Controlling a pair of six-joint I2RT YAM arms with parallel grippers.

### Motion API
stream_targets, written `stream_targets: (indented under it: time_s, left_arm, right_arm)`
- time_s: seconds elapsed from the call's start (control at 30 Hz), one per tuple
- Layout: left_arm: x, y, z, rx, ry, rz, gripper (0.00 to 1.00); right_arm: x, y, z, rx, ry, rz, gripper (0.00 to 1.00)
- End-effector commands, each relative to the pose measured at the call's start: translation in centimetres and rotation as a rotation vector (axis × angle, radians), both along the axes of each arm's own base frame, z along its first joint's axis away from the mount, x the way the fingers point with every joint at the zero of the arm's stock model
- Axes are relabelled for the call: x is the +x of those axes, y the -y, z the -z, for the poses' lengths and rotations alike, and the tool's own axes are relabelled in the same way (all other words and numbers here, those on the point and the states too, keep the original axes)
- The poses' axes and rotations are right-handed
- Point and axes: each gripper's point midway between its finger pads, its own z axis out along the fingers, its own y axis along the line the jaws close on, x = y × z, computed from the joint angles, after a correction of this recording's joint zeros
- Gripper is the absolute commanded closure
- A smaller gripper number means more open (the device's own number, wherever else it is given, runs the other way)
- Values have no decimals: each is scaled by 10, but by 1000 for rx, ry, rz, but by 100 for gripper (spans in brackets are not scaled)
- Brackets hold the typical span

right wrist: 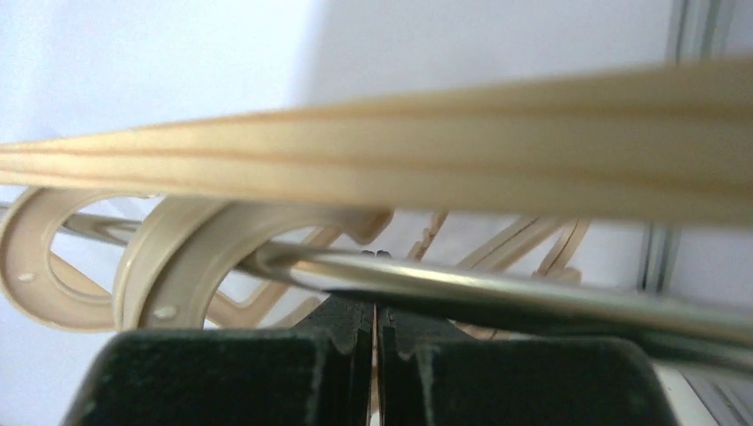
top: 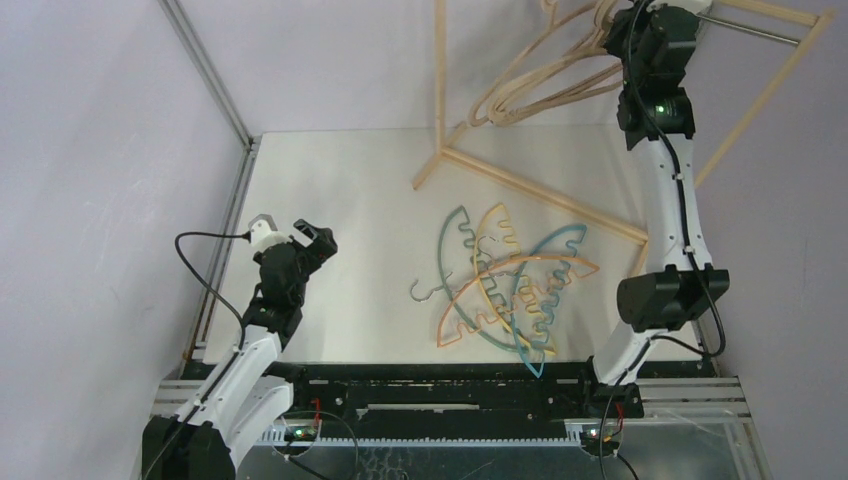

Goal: Organize the hangers

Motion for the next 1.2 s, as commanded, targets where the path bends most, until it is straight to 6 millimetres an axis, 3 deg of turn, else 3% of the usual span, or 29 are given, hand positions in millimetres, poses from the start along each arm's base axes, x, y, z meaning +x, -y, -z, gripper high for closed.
stream_targets:
  time_s: [0.0,0.2,0.4,0.6,0.77,1.17]
  left_arm:
    - [0,-3,0,19,13,-5,0]
    - [-1,-5,4,25,7,-11,1]
    - [0,-6,8,32,-5,-14,0]
    - [-1,-10,12,50,-15,-29,0]
    - [0,-11,17,60,-27,-33,0]
    - [3,-12,26,79,-55,-32,0]
  right_arm:
    - [9,-20,-22,-25,36,-25,97]
    - [42,-49,-16,-18,33,-69,97]
    - [68,-84,6,16,27,-130,96]
    - [88,-136,18,37,68,-243,96]
    - [98,-177,20,48,129,-310,96]
    - [104,-234,34,81,163,-395,96]
